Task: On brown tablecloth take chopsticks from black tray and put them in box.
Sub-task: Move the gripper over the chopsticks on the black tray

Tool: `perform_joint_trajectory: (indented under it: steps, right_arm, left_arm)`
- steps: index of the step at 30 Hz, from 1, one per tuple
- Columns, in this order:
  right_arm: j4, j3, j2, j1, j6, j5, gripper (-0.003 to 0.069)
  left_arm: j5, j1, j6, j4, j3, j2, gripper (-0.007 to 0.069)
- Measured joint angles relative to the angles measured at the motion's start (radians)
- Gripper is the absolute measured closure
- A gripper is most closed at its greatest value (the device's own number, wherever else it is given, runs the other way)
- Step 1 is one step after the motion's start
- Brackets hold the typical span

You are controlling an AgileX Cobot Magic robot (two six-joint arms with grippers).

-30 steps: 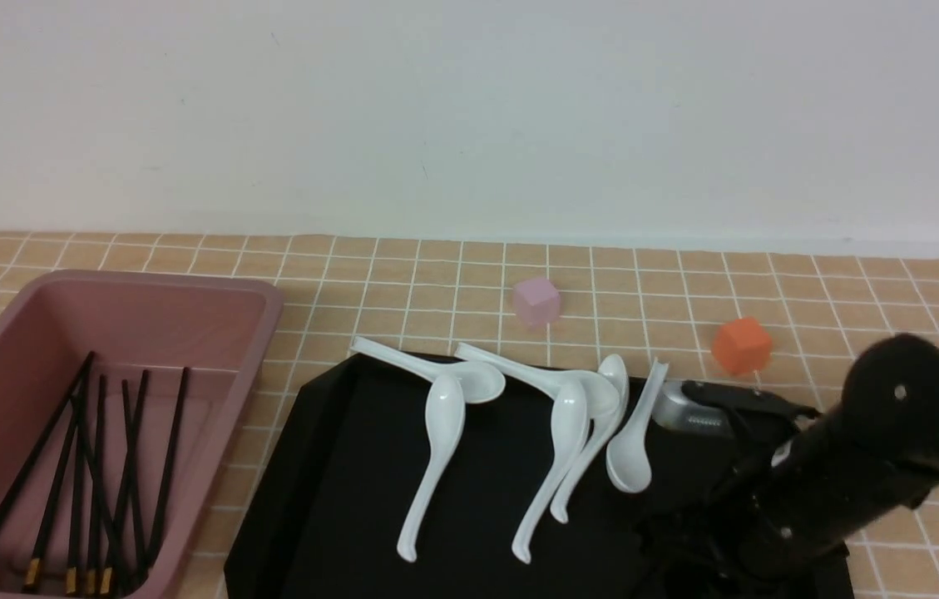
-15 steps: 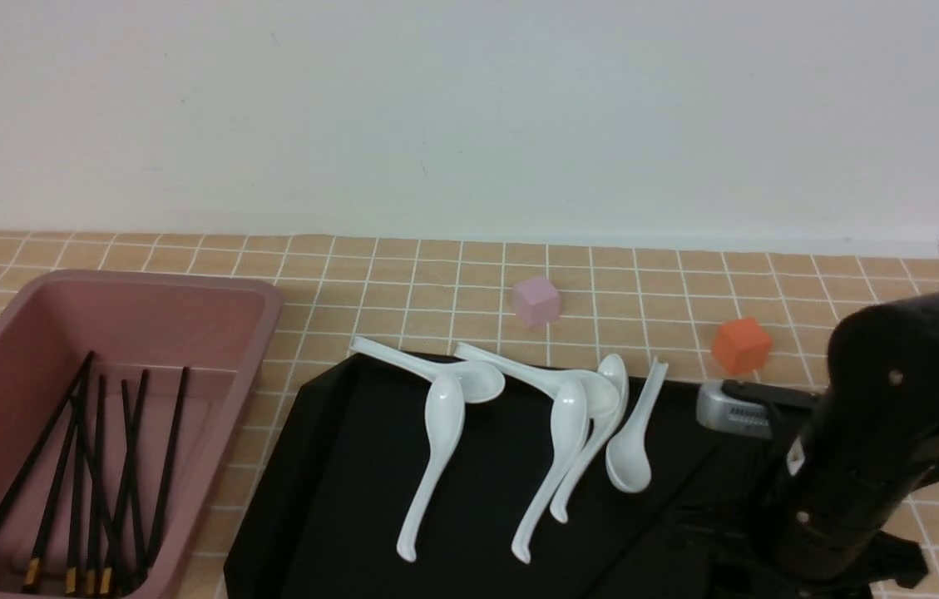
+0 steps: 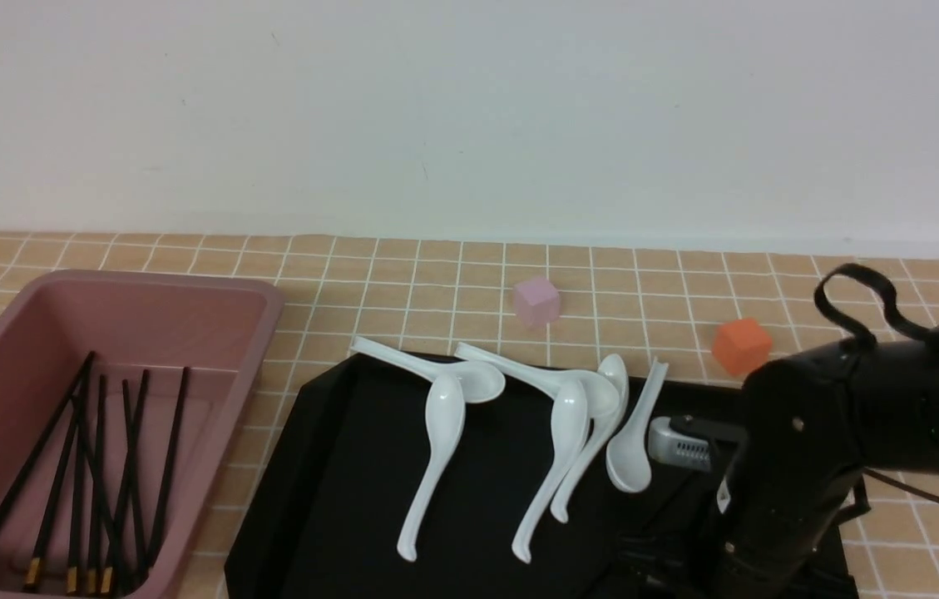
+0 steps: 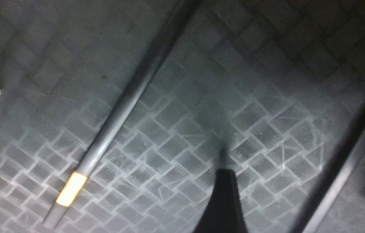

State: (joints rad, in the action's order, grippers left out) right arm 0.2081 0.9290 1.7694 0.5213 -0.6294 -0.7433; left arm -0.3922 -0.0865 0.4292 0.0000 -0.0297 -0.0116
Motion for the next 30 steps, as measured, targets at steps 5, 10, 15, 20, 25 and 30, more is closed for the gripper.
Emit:
perform_joint_trajectory:
  steps: [5, 10, 15, 20, 25, 30]
  right_arm:
    - [0.085, 0.007, 0.01, -0.002, 0.043, 0.013, 0.0158]
    - [0.277, 0.008, 0.019, -0.002, 0.212, 0.07, 0.0247]
    - [0.408, 0.007, 0.032, -0.002, 0.288, 0.11, 0.031]
    - [0.462, 0.006, 0.037, -0.002, 0.3, 0.132, 0.0328]
    - [0.491, 0.006, 0.038, -0.002, 0.28, 0.14, 0.0302]
    - [0.513, 0.009, 0.039, -0.002, 0.241, 0.142, 0.0265]
  left_arm:
    - [0.0, 0.0, 0.0, 0.0, 0.0, 0.0, 0.0386]
    - [0.0, 0.0, 0.0, 0.0, 0.0, 0.0, 0.0386]
    - [0.0, 0.0, 0.0, 0.0, 0.0, 0.0, 0.0386]
    - [0.0, 0.0, 0.0, 0.0, 0.0, 0.0, 0.0386]
    - [0.0, 0.0, 0.0, 0.0, 0.0, 0.0, 0.0386]
    - [0.0, 0.0, 0.0, 0.0, 0.0, 0.0, 0.0386]
